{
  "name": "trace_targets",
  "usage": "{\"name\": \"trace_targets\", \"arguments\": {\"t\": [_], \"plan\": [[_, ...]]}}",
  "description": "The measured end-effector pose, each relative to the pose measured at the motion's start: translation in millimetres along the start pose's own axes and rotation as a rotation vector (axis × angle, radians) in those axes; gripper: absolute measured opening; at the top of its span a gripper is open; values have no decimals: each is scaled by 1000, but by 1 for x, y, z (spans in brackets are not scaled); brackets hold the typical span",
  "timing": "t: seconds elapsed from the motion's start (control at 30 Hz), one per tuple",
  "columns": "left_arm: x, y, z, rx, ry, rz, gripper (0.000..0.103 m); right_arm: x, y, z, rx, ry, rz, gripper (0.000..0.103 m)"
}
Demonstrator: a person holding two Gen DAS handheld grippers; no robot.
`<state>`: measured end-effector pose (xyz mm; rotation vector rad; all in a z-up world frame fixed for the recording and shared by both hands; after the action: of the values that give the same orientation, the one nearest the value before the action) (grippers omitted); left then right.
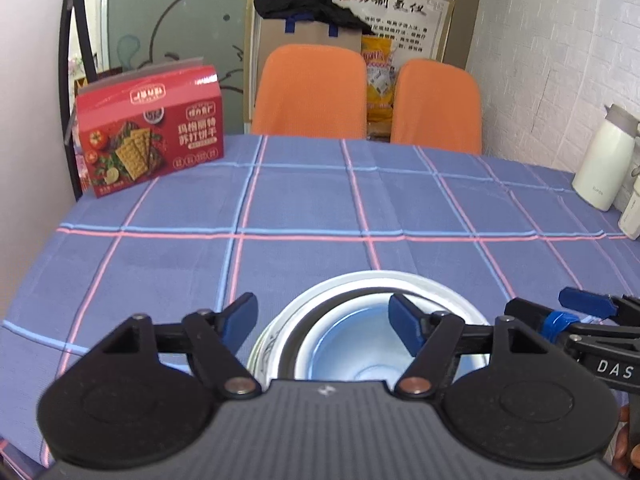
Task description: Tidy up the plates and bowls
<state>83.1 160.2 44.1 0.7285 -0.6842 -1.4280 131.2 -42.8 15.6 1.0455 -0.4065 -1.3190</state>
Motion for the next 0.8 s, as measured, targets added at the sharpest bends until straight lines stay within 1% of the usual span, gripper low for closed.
{"name": "trace_targets", "arguments": {"t": [0.1,0.17,0.23,0.33,0.43,0.53,0.63,0.8], "plan": [[8,2,17,66,-10,20,74,10,0,8,15,-15,-35,71],[13,2,29,105,-33,33,75,15,-3,13,11,-25,-37,71],[19,-1,38,125,-45,45,75,20,-8,20,12,-45,-26,71],[31,-8,46,118,-20,37,75,26,-18,29,3,-83,-16,71],[44,-19,56,126,-20,18,75,33,-28,42,0,-92,-26,71],[58,-34,66,129,-15,0,75,34,-40,54,2,-127,-8,71],[70,-51,73,122,-21,-24,76,36,-55,68,14,-147,-1,72],[88,-79,79,88,-15,-67,76,40,-73,88,50,-163,-14,72]]}}
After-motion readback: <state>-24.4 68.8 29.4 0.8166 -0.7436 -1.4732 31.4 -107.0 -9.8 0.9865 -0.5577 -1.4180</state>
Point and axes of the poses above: each gripper's, at about its wrist camera, not at the fingertips, and z roughly against the way its jaws point, x to its right, y to its top, the point moved 1 cm from there along -z, roughly the way its jaws point, and after that the axes turned 8 degrees about -z, right-handed, at the moved point
